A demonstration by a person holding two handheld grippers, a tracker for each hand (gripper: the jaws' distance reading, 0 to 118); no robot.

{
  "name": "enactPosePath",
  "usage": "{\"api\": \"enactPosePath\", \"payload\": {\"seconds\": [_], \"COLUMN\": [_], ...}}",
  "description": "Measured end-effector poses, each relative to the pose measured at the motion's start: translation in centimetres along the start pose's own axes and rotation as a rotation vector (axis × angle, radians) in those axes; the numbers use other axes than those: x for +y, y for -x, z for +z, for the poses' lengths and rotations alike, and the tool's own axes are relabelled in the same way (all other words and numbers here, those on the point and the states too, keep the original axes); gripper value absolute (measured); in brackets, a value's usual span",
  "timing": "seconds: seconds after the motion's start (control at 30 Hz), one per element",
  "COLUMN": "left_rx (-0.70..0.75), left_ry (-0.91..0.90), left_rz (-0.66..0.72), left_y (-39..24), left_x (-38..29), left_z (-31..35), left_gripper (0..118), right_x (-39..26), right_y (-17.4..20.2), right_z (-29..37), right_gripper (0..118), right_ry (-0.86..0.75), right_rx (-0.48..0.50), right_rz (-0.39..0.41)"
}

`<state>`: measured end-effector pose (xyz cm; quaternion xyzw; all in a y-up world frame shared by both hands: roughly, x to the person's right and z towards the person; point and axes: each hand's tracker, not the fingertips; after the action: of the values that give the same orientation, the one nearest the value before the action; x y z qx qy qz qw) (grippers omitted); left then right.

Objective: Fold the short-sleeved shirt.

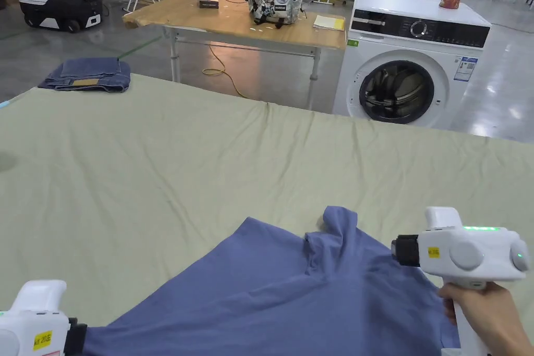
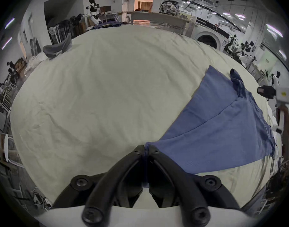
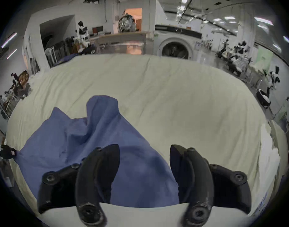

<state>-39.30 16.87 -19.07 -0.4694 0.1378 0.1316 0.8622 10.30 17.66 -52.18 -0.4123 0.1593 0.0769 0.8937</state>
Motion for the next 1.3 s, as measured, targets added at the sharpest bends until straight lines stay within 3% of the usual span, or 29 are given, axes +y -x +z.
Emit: {"api": "enactPosePath", "payload": {"seconds": [0.2, 0.37, 0.43, 0.47, 0.5, 0.63, 0.73, 0.97, 1.3], "left_rx": [0.015, 0.026, 0.028, 0.027, 0.027, 0.025, 0.015, -0.066, -0.112], "left_ry": [0.017, 0.025, 0.024, 0.024, 0.024, 0.013, -0.010, -0.142, -0.406], "left_rz": [0.009, -0.002, -0.005, -0.006, -0.009, -0.016, -0.020, -0.016, -0.138], "left_y": [0.4, 0.2, 0.0, 0.0, -0.1, -1.0, -1.3, -1.2, -6.0], "left_x": [0.1, 0.4, 0.2, 0.2, 0.1, 0.1, 0.2, 1.7, 11.5], "left_z": [-0.2, -0.2, -0.2, -0.2, -0.2, -0.1, 0.7, 4.3, 14.3], "left_gripper": [0, 0, 0, 0, 0, 0, 0, 0, 0], "right_x": [1.0, 0.8, 0.7, 0.5, 0.3, -0.4, -0.4, 0.8, 5.7], "right_y": [0.3, 0.9, 1.2, 1.6, 2.1, 2.7, 2.4, 1.7, -2.0], "right_z": [-5.6, -7.2, -6.7, -6.5, -6.4, -5.4, -2.8, 7.5, 22.9], "right_gripper": [70, 68, 49, 19, 0, 0, 0, 0, 0], "right_ry": [0.145, 0.176, 0.174, 0.167, 0.157, 0.147, 0.065, -0.155, -0.443], "right_rx": [0.020, 0.015, 0.013, 0.010, -0.010, -0.059, -0.069, -0.151, -0.305], "right_rz": [0.104, 0.102, 0.101, 0.102, 0.105, 0.138, 0.089, 0.127, 0.043]}}
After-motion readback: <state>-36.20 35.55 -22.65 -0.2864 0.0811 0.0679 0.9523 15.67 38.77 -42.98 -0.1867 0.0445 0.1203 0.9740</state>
